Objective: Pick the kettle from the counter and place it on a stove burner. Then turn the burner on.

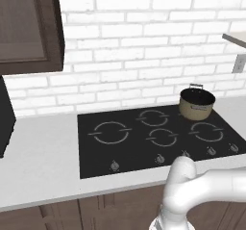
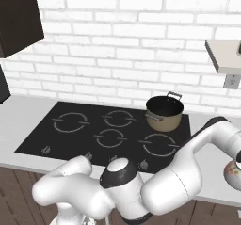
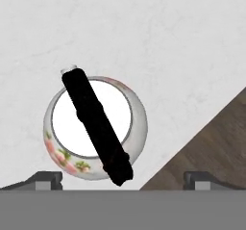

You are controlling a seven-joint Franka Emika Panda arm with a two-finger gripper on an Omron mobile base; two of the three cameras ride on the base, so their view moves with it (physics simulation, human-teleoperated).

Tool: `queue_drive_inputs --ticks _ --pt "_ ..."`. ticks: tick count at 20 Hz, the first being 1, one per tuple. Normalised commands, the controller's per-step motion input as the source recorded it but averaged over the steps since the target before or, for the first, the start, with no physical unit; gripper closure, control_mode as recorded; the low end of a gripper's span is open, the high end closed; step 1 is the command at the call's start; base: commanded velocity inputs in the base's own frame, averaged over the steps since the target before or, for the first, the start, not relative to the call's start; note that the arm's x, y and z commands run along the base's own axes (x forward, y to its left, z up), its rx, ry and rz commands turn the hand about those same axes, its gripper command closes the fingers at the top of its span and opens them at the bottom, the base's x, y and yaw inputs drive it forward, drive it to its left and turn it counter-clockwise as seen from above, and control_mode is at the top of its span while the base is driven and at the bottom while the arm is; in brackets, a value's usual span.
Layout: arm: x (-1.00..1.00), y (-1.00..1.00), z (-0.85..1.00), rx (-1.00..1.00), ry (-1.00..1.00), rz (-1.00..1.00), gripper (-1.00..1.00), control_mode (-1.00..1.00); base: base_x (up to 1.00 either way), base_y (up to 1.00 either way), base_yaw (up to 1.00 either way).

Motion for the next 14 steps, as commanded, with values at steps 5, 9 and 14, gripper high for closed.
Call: queue_drive_inputs --ticks 5,9,14 --pt "0.00 -0.06 -0.28 0.00 0.00 0.00 -1.00 -1.00 0.00 0.00 0.00" --pt "0.02 0.00 -0.22 0.00 0.00 0.00 1.00 -1.00 0.00 0.00 0.00" --pt "0.03 0.01 -0.04 0.00 0.00 0.00 1.00 -1.00 0.00 0.00 0.00"
